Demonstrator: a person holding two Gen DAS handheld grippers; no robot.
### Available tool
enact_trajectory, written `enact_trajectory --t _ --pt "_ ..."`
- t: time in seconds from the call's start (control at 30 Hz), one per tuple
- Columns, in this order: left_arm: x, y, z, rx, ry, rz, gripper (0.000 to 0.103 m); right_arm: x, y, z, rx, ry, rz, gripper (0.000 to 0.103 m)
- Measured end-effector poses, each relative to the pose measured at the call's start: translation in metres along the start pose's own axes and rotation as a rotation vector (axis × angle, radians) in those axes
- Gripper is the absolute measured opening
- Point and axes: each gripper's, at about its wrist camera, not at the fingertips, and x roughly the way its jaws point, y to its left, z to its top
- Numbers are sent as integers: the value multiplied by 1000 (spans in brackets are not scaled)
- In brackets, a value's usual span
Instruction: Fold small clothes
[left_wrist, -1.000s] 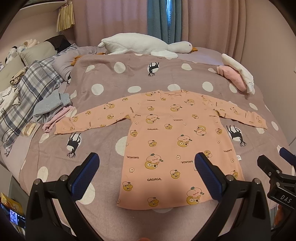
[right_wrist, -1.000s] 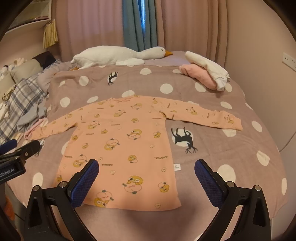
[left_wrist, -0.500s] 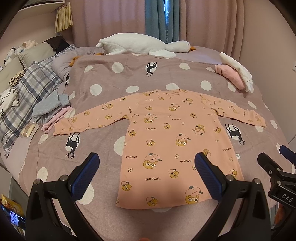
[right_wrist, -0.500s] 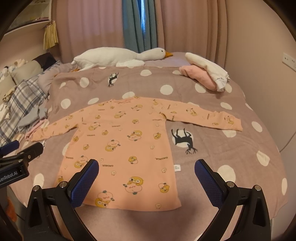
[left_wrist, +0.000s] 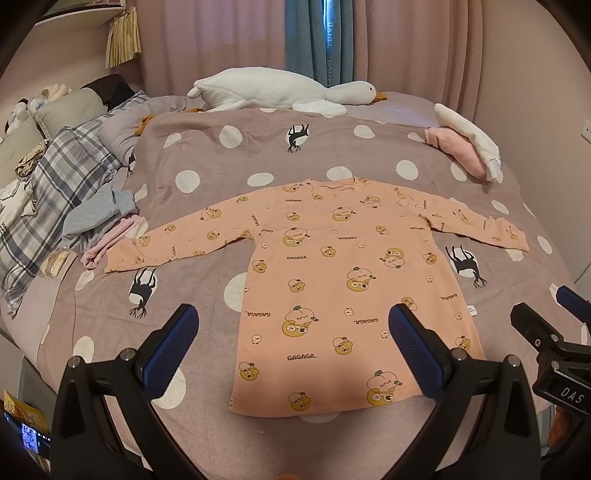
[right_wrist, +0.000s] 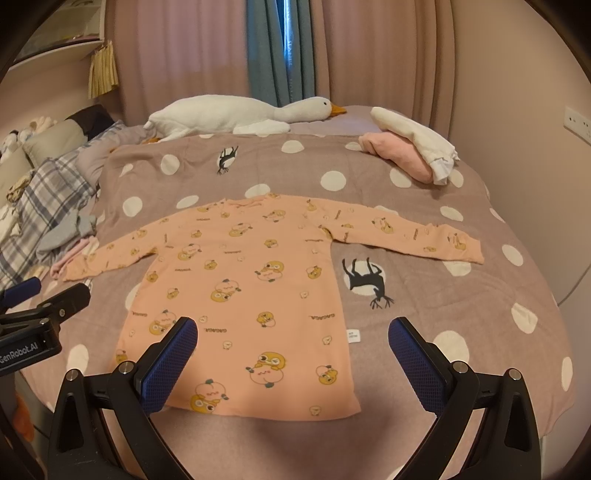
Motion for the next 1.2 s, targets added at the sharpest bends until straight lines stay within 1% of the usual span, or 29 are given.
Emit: enact_trajectory --t 1.2 --pt "0 -2 0 2 -1 1 103 -1 1 0 -2 -5 1 102"
